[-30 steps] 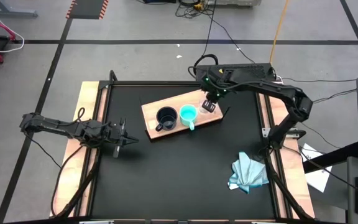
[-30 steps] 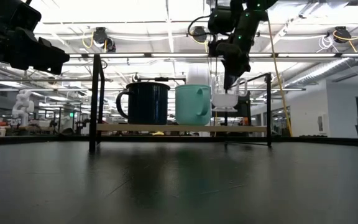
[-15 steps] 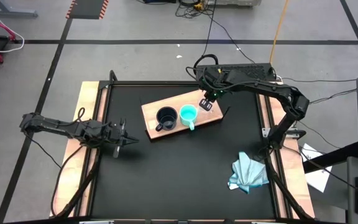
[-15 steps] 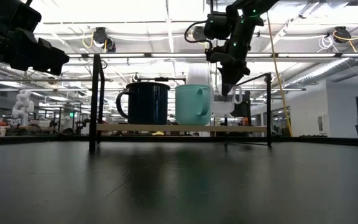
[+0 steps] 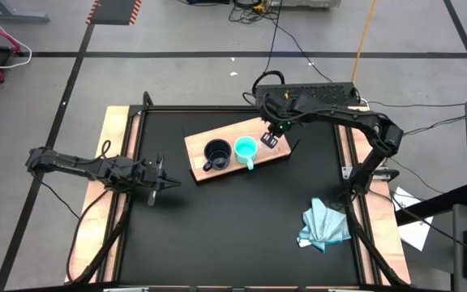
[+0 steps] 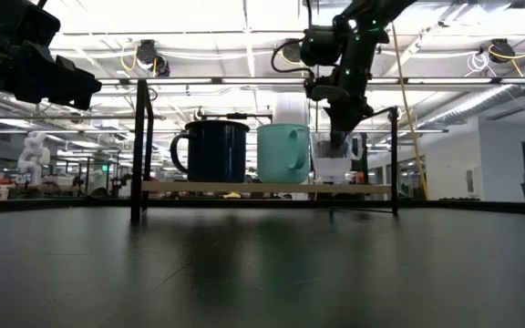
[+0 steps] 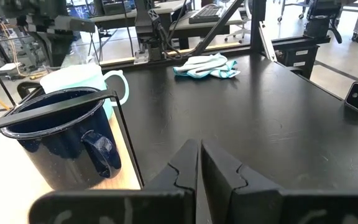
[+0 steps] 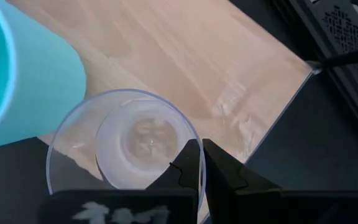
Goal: Stack small to large cups/mugs on shelf
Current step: Put the transparent cup on the shelf
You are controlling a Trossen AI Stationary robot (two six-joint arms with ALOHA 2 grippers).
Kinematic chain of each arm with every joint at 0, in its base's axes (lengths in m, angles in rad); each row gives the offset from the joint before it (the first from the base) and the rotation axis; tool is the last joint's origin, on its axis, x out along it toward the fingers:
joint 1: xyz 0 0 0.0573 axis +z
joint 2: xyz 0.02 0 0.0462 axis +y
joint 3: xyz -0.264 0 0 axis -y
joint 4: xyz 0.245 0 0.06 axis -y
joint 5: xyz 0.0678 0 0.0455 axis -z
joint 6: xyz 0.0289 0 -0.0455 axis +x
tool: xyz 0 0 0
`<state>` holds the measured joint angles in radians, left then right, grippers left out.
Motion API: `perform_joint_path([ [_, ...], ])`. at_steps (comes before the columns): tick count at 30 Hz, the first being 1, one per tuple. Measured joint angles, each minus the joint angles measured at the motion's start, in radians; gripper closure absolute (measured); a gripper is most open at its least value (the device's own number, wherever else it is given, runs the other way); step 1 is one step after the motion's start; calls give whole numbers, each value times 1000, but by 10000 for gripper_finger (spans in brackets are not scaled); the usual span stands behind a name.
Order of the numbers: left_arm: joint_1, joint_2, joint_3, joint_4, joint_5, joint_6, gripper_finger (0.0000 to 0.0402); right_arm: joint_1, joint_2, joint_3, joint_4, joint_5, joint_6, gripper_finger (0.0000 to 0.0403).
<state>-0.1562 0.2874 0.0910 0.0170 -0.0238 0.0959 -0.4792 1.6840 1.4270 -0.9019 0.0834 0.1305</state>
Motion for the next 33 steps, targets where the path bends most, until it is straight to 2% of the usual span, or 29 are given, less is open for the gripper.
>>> perform_joint_path([
  [10, 0, 0, 0, 0, 0, 5, 378, 3, -1, -53, 61, -2, 12, 403],
  [24, 0, 0, 0, 1, 0, 5, 378, 3, -2, -57, 68, -4, 2, 402],
  [33, 0, 0, 0, 1, 0, 5, 378, 3, 0, -59, 88, -5, -8, 378],
])
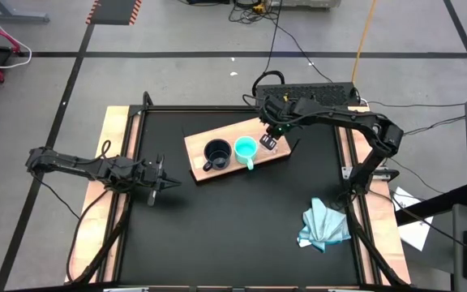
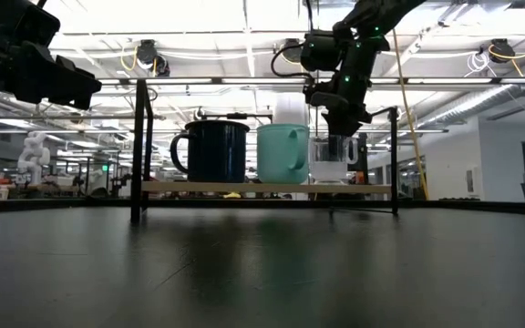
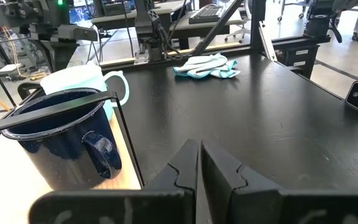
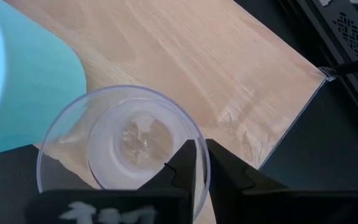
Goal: Stack small to large cups/mugs on shelf
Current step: Put the transparent cup on the shelf, then return to Home Position
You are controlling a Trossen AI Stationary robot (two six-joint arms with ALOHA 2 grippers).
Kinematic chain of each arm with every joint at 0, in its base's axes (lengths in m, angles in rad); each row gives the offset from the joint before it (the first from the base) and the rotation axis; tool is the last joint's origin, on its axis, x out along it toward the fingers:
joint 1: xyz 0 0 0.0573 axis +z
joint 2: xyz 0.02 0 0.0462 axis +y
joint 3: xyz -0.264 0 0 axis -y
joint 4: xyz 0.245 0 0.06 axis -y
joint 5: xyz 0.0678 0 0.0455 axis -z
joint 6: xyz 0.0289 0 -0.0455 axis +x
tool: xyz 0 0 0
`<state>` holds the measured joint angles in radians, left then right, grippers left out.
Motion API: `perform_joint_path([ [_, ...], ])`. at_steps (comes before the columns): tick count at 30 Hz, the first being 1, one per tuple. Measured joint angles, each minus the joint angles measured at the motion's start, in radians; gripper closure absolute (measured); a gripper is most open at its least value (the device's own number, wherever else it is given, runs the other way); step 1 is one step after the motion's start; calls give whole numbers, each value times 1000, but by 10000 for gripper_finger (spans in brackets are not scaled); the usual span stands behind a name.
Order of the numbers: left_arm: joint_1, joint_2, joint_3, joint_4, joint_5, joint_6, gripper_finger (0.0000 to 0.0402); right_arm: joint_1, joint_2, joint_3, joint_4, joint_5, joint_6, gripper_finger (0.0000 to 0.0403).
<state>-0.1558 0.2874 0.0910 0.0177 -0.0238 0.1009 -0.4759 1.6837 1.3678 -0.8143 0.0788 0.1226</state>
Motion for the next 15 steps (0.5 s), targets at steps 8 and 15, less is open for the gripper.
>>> perform_joint_path([
  [8, 0, 0, 0, 0, 0, 0, 378, 0, 0, 0, 0, -3, -7, 360],
  [15, 0, 0, 0, 0, 0, 0, 378, 0, -11, 0, -2, -30, -11, 327],
])
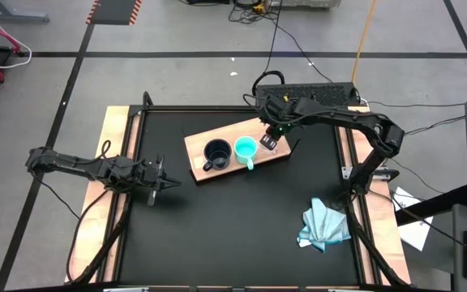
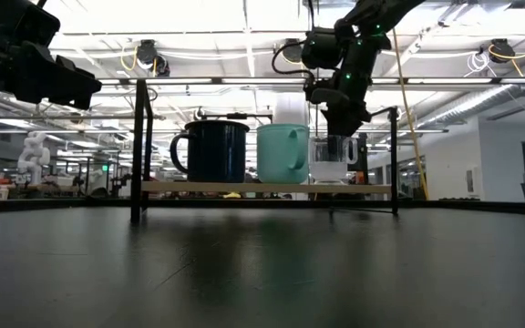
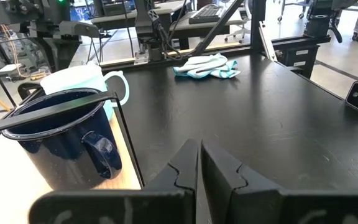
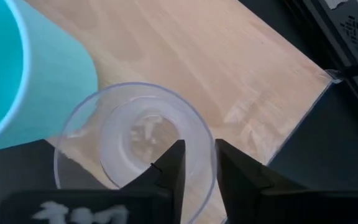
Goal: Stack small to large cups/mugs on shelf
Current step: Return to Home Position
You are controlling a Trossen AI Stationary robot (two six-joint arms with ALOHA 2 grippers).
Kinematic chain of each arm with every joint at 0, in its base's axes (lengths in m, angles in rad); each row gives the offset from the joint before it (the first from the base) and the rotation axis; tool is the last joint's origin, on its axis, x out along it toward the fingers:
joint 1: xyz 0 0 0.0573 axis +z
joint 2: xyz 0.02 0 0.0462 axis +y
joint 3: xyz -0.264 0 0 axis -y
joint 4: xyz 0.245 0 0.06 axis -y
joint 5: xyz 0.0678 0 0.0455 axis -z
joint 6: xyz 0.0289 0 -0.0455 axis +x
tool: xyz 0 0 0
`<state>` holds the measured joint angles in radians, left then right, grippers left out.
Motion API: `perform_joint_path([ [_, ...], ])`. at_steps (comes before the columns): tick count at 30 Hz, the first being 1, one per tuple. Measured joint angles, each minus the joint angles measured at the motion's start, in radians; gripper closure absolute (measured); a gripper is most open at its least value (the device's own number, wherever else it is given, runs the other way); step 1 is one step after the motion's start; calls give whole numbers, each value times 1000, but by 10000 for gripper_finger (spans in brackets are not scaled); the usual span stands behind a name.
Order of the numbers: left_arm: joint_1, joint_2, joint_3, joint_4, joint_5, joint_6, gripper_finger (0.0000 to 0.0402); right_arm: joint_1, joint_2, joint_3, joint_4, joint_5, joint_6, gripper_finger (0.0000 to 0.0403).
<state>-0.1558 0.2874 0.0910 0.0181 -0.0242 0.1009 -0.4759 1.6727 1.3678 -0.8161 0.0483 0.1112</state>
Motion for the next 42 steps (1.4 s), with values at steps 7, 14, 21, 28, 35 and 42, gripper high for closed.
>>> perform_joint_path([
  [7, 0, 0, 0, 10, 0, 11, 378, 0, -32, 0, -2, -25, 0, 300],
  [14, 0, 0, 0, 41, -1, 11, 378, 0, -124, 0, 14, -27, -18, 297],
  [21, -1, 0, 0, 44, -1, 3, 378, 0, -237, 0, 5, -32, -75, 340],
  [28, -1, -2, 0, 44, 9, 8, 378, 45, -364, -14, -28, -53, -121, 399],
  [35, -4, -14, 67, -19, 106, 28, 378, 115, -552, -153, 53, -50, -116, 402],
  [42, -3, -14, 160, -127, 103, -1, 378, 199, -774, -332, 118, -49, -96, 403],
])
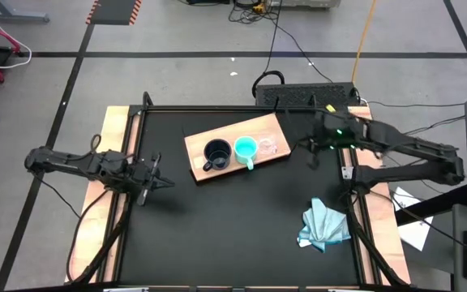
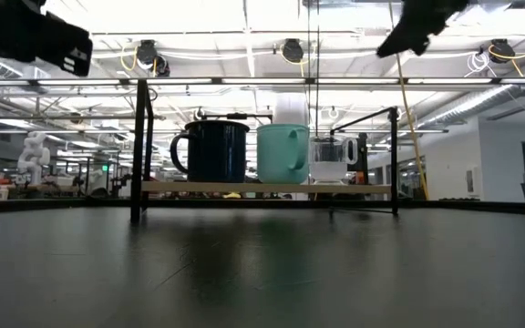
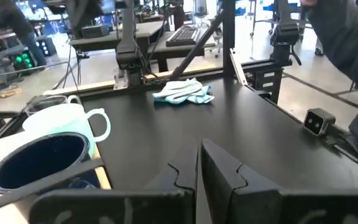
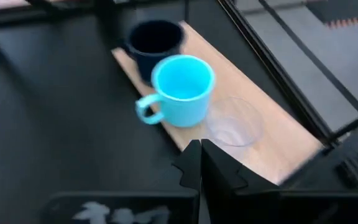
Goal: Stack small to large cups/mugs on shelf
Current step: Return to Home Position
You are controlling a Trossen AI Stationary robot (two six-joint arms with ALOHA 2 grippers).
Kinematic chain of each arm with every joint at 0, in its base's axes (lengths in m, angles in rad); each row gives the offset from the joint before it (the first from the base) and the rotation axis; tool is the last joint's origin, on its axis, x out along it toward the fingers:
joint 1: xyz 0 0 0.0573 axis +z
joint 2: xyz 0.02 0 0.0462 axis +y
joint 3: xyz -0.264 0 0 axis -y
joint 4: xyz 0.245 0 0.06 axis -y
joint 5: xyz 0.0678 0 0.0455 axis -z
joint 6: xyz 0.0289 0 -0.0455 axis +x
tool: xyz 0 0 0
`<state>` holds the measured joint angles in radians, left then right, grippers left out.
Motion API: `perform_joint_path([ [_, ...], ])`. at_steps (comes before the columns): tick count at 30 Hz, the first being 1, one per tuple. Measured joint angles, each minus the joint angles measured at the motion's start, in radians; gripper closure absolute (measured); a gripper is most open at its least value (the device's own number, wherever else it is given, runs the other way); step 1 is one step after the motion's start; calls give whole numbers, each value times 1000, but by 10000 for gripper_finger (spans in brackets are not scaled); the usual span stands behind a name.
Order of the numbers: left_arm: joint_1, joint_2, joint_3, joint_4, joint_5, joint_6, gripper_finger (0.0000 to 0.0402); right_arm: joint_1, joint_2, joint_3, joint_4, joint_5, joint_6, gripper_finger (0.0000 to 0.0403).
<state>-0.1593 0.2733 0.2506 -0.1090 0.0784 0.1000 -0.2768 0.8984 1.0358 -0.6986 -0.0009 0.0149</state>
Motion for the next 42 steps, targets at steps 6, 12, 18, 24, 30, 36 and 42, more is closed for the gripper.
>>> perform_joint_path([
  [6, 0, 0, 84, -57, -7, 12, 378, 43, -243, -173, 101, 1, 32, 403],
  [12, 0, 0, 120, -51, -67, 22, 398, 82, -400, -303, 139, 0, 73, 403],
  [18, 1, 0, 127, -53, -203, 31, 400, 104, -500, -392, 174, 0, 48, 403],
  [24, 1, -23, 127, -82, -290, 37, 400, 104, -624, -480, 225, 0, 2, 403],
  [30, 1, -110, 107, -92, -308, 24, 401, 104, -745, -559, 255, -4, 17, 403],
  [36, 1, -193, 55, -100, -320, 3, 401, 104, -797, -579, 294, -10, 61, 403],
  [42, 1, -239, -14, -102, -320, -21, 401, 104, -797, -672, 422, -30, 85, 403],
])
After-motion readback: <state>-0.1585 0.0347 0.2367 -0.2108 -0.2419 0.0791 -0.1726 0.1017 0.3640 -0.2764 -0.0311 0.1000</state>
